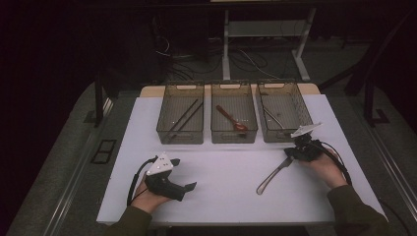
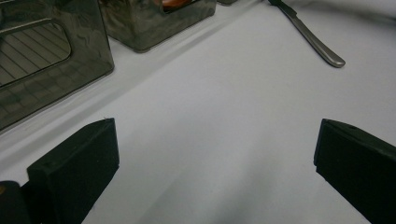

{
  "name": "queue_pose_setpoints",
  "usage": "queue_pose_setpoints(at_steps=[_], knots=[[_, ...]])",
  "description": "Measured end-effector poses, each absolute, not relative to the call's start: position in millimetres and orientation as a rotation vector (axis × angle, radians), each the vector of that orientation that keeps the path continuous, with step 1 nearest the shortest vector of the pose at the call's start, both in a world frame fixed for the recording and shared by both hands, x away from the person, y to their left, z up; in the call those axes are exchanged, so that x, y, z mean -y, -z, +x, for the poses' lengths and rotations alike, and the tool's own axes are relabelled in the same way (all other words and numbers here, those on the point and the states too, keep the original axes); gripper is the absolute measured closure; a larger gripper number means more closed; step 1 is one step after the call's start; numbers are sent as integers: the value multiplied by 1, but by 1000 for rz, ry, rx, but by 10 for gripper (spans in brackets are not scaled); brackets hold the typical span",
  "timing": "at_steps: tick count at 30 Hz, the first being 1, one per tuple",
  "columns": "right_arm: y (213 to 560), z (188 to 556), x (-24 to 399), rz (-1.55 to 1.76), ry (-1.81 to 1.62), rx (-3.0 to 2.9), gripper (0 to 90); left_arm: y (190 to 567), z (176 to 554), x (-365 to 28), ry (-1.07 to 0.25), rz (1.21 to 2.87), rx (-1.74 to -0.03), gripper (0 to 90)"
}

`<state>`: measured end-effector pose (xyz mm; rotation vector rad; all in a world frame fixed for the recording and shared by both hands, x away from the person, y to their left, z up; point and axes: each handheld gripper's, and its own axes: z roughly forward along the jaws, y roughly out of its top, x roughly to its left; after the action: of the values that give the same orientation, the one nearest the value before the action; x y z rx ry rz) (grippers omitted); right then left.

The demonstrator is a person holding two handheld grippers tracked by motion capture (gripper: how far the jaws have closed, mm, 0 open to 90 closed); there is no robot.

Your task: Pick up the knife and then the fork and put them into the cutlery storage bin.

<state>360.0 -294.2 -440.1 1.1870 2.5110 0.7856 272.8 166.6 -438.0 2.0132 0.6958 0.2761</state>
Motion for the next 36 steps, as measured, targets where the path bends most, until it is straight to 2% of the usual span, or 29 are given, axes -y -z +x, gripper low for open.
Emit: queue_pose_setpoints(at_steps=[36], knots=[[430,332,311,1190,-660,-2702,889,437,273,-168,-280,2007,-693,0]])
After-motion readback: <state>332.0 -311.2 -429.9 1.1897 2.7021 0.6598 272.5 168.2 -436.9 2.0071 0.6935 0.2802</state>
